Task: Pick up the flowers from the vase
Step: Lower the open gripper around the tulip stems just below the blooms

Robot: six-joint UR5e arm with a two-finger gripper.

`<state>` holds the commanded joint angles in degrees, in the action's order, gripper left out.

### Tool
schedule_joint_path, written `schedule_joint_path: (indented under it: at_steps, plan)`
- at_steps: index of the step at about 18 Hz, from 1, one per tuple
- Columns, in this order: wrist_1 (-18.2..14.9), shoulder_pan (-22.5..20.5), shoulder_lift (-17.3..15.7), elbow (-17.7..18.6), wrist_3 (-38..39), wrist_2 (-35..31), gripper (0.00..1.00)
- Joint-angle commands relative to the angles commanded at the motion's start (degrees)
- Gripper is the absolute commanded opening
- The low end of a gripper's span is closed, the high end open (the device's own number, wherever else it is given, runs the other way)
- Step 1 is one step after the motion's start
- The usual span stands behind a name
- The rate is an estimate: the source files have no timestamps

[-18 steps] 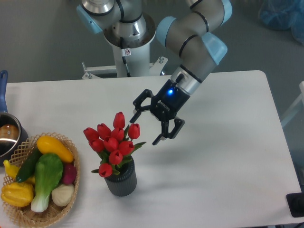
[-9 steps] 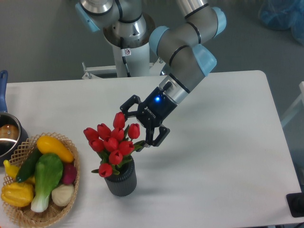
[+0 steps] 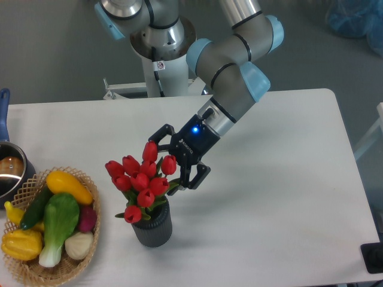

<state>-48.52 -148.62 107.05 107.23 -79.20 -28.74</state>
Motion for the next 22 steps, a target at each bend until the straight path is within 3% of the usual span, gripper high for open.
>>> schedule_joint_path:
  at_steps: [14, 16, 18, 21, 22]
  plan:
    - [0.79, 2.11, 0.97, -0.62, 2.29, 1.84, 1.00]
    - [0.79, 2.11, 1.41, -1.06, 2.38, 2.55, 0.94]
    - [0.79, 2.11, 1.50, -1.32, 2.38, 2.81, 0.82]
    - [0.79, 2.11, 2.20, -1.85, 2.38, 2.90, 0.81]
    - [0.79, 2.20, 2.29, -1.94, 2.38, 2.90, 0.75]
